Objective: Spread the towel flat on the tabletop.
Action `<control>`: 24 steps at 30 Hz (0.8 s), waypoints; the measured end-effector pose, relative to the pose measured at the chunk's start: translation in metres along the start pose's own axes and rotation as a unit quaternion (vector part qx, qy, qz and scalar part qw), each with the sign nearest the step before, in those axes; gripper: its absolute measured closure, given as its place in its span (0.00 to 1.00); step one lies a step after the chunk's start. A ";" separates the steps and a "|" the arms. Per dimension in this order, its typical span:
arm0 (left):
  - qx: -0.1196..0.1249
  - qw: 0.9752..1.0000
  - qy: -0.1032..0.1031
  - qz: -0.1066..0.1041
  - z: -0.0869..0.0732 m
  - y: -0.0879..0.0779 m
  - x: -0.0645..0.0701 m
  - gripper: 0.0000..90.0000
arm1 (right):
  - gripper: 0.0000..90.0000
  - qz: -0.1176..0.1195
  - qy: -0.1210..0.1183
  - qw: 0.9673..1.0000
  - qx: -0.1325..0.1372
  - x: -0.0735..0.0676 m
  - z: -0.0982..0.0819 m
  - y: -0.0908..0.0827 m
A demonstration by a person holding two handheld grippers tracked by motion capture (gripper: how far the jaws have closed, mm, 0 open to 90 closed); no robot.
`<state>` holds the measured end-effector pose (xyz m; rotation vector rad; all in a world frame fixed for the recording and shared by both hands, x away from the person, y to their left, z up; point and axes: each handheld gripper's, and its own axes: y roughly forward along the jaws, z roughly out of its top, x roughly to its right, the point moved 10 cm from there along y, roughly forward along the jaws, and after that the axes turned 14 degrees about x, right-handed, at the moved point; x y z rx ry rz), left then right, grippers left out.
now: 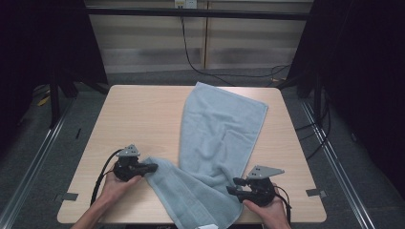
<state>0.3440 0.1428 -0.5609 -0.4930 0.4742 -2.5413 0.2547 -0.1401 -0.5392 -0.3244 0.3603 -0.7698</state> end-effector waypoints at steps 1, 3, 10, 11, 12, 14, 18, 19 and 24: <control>0.001 1.000 -0.002 -0.008 0.000 -0.002 0.005 1.00 | 0.61 0.005 0.002 1.000 0.008 -0.004 0.001 -0.003; 0.003 1.000 0.003 -0.013 0.001 -0.005 0.010 1.00 | 0.60 0.014 -0.001 1.000 0.005 -0.011 -0.001 -0.006; 0.056 0.998 -0.023 -0.003 0.032 -0.008 -0.010 0.65 | 0.65 0.056 -0.012 0.998 -0.027 -0.035 -0.018 0.003; 0.057 0.998 -0.018 0.008 0.036 -0.006 -0.016 0.61 | 0.78 0.063 -0.017 0.997 -0.034 -0.036 -0.020 0.005; 0.057 0.998 -0.014 0.010 0.037 -0.003 -0.020 0.61 | 0.78 0.063 -0.017 0.997 -0.034 -0.036 -0.020 0.005; 0.033 0.999 -0.005 0.016 0.032 0.006 -0.029 0.51 | 0.94 0.060 -0.016 0.997 -0.048 -0.033 -0.026 0.008; 0.006 1.000 -0.014 -0.006 0.016 0.018 -0.031 0.44 | 0.95 0.033 -0.007 0.999 -0.039 -0.014 -0.020 0.003; -0.002 1.000 -0.010 -0.015 0.013 0.019 -0.026 0.45 | 0.95 0.027 -0.001 0.999 -0.038 -0.008 -0.019 0.001; -0.032 0.996 0.017 -0.085 -0.005 0.017 0.012 0.81 | 0.95 -0.002 0.019 0.999 -0.035 0.015 -0.020 -0.004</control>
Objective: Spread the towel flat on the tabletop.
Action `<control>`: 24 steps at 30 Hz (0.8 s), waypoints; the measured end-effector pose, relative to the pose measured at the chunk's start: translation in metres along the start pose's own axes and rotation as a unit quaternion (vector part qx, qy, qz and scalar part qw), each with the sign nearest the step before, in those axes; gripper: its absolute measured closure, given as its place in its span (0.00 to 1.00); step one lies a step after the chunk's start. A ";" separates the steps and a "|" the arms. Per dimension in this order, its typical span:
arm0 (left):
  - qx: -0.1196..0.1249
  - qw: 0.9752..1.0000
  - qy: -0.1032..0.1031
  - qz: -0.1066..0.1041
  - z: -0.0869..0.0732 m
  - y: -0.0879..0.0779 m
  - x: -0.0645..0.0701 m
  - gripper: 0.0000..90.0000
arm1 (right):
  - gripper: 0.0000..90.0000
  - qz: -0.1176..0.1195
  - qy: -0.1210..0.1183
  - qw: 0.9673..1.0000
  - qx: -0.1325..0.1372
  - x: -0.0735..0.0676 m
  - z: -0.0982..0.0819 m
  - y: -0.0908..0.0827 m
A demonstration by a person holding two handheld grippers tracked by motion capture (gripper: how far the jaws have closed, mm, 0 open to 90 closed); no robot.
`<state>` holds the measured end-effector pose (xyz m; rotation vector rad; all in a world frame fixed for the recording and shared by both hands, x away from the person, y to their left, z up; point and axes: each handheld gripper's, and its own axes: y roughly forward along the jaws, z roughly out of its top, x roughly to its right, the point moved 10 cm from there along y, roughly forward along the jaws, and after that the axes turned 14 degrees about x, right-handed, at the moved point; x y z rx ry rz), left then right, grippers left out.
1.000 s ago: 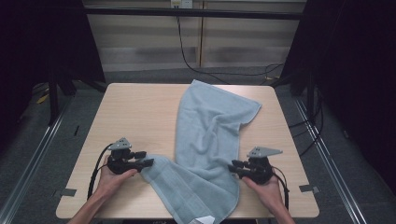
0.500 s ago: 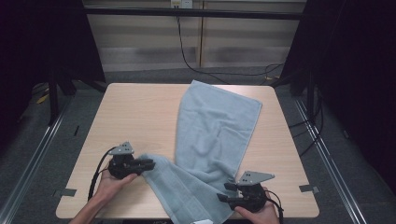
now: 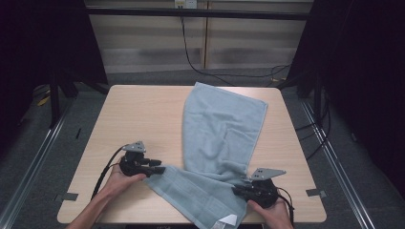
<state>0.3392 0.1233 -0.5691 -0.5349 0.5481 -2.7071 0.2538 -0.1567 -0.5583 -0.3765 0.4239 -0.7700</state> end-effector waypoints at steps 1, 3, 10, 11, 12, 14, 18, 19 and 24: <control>-0.001 1.000 -0.002 -0.007 -0.001 -0.002 0.006 0.87 | 0.95 -0.001 0.000 1.000 0.003 0.002 0.001 0.000; 0.004 1.000 0.002 -0.008 -0.001 -0.008 0.012 0.94 | 0.94 -0.003 0.005 1.000 0.004 0.004 0.002 -0.002; 0.105 0.994 -0.010 -0.019 0.037 -0.051 0.040 0.95 | 0.93 0.007 -0.002 0.999 0.044 -0.005 0.024 -0.017; 0.120 0.993 -0.005 -0.020 0.045 -0.059 0.048 0.95 | 0.93 0.010 -0.008 0.999 0.051 -0.009 0.030 -0.021; 0.134 0.991 -0.001 -0.025 0.051 -0.067 0.057 0.95 | 0.92 0.012 -0.014 0.998 0.058 -0.013 0.036 -0.025; 0.143 0.989 0.004 -0.036 0.057 -0.074 0.068 0.95 | 0.92 0.019 -0.024 0.997 0.070 -0.022 0.045 -0.034; 0.147 0.987 0.026 -0.057 0.056 -0.091 0.111 0.95 | 0.90 0.020 -0.042 0.996 0.080 -0.036 0.049 -0.047; 0.128 0.989 0.023 -0.066 0.042 -0.092 0.125 0.94 | 0.89 0.026 -0.052 0.996 0.070 -0.045 0.039 -0.051; 0.111 0.988 0.008 -0.109 0.013 -0.092 0.145 0.82 | 0.78 0.033 -0.047 0.997 0.054 -0.055 0.015 -0.060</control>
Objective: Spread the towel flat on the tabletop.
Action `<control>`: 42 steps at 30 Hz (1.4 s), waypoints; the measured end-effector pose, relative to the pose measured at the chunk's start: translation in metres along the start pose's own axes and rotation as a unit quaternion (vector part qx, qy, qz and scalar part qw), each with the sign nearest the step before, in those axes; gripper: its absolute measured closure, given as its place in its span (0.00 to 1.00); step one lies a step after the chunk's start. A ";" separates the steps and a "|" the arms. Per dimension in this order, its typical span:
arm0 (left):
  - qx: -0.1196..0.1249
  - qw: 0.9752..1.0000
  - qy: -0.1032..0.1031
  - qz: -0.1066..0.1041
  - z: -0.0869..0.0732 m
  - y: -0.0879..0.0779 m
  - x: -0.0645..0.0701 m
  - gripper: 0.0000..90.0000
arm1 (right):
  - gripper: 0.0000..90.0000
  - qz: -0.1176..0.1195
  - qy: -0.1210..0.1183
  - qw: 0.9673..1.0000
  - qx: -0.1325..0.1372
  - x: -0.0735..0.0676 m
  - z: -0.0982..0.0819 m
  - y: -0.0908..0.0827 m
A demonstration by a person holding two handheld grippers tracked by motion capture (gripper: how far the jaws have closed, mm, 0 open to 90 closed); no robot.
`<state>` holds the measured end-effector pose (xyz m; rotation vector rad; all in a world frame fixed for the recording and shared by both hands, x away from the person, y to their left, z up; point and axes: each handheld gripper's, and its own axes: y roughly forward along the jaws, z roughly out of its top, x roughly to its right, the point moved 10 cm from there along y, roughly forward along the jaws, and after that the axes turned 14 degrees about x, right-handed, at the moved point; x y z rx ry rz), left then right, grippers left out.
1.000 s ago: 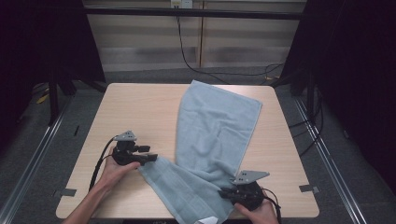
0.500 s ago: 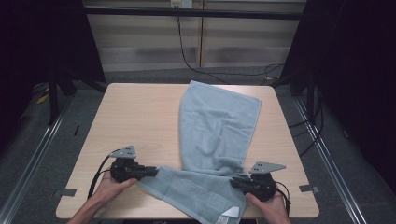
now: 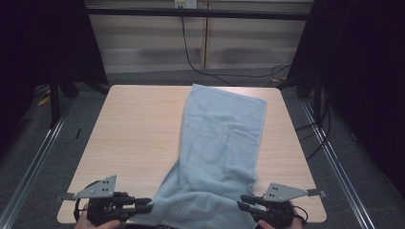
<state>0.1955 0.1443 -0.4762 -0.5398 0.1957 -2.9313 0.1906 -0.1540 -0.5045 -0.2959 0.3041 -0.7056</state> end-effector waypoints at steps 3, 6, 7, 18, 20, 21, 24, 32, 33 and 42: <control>0.000 1.000 -0.011 0.002 0.000 0.000 -0.006 0.73 | 0.74 -0.010 0.006 1.000 0.017 0.007 0.005 -0.004; -0.002 0.999 -0.024 0.042 0.010 0.009 -0.044 0.68 | 0.71 -0.034 0.004 0.999 0.018 0.025 0.009 0.001; -0.005 0.998 -0.031 0.054 0.012 0.015 -0.059 0.67 | 0.70 -0.049 0.001 0.999 0.014 0.034 0.008 0.004; -0.109 0.979 -0.016 0.173 -0.017 0.079 -0.167 0.69 | 0.66 -0.105 0.023 0.994 -0.027 0.113 -0.004 0.043; -0.114 0.977 -0.009 0.180 -0.022 0.081 -0.170 0.68 | 0.65 -0.103 0.028 0.994 -0.030 0.114 -0.007 0.048; -0.114 0.977 -0.009 0.180 -0.022 0.081 -0.170 0.65 | 0.65 -0.103 0.028 0.994 -0.030 0.114 -0.007 0.048; -0.111 0.976 0.008 0.186 -0.024 0.083 -0.169 0.65 | 0.63 -0.105 0.018 0.993 -0.040 0.112 -0.012 0.050; -0.128 0.970 0.050 0.202 -0.028 0.083 -0.158 0.97 | 0.84 -0.119 -0.013 0.990 -0.075 0.112 -0.025 0.055; -0.117 0.971 0.031 0.208 -0.029 0.070 -0.159 0.97 | 0.89 -0.121 -0.013 0.990 -0.074 0.112 -0.024 0.054; -0.072 0.977 -0.020 0.200 -0.036 0.008 -0.125 0.97 | 0.85 -0.106 0.016 0.993 -0.054 0.101 -0.018 0.039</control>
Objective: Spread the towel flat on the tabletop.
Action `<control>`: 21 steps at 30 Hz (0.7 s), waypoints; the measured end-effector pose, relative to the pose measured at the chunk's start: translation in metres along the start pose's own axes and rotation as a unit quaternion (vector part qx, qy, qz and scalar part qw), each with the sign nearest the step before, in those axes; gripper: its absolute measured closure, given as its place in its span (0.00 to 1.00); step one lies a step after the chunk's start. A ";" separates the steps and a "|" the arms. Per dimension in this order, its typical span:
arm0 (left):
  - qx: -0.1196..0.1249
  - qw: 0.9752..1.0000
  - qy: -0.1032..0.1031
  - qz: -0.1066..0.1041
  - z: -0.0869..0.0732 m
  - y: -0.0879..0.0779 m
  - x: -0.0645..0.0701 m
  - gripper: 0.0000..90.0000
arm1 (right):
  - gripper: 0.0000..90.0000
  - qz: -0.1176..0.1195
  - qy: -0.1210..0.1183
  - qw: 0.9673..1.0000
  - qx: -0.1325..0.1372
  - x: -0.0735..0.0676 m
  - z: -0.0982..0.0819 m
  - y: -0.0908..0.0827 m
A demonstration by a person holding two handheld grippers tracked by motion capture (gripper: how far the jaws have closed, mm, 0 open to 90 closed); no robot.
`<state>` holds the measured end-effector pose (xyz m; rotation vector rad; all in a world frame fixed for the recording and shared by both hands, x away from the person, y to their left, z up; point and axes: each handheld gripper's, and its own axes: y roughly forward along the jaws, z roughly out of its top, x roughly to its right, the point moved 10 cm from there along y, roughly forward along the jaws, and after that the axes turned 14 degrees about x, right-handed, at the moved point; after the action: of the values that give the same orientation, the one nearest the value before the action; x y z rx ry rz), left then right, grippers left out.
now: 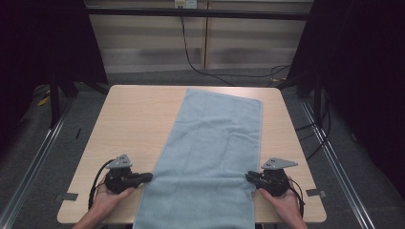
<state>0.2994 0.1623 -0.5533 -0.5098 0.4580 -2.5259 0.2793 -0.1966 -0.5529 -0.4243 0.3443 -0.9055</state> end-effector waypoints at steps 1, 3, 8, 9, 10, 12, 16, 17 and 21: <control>-0.001 1.000 -0.009 -0.018 -0.007 -0.010 0.012 0.97 | 0.82 0.006 -0.006 1.000 -0.002 -0.004 -0.002 -0.001; 0.001 1.000 -0.005 -0.031 -0.008 -0.014 0.017 0.96 | 0.80 0.008 -0.008 1.000 -0.002 -0.008 -0.003 -0.003; 0.028 0.999 -0.015 -0.014 0.012 -0.009 -0.001 0.79 | 0.74 0.005 -0.002 1.000 0.027 -0.005 0.010 -0.010; 0.028 0.999 -0.015 -0.014 0.012 -0.009 -0.001 0.78 | 0.74 0.002 -0.001 1.000 0.028 -0.001 0.013 -0.008; 0.024 1.000 -0.009 -0.006 0.024 0.007 -0.013 0.77 | 0.73 0.002 0.001 1.000 0.031 0.002 0.016 -0.005; 0.022 1.000 -0.009 -0.006 0.030 0.017 -0.019 0.75 | 0.71 0.003 0.004 1.000 0.031 0.005 0.020 0.000; 0.017 1.000 0.020 -0.002 0.061 0.064 -0.035 0.67 | 0.63 0.011 0.000 1.000 0.018 0.013 0.032 0.035; 0.017 1.000 0.020 -0.002 0.061 0.064 -0.035 0.66 | 0.63 0.012 -0.001 1.000 0.016 0.014 0.034 0.041; 0.006 1.000 -0.002 0.016 0.065 0.096 -0.056 0.68 | 0.66 0.016 -0.006 1.000 0.009 0.019 0.037 0.058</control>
<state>0.4129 0.1014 -0.5511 -0.4998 0.4466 -2.4955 0.3468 -0.1730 -0.5515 -0.4052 0.3315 -0.8736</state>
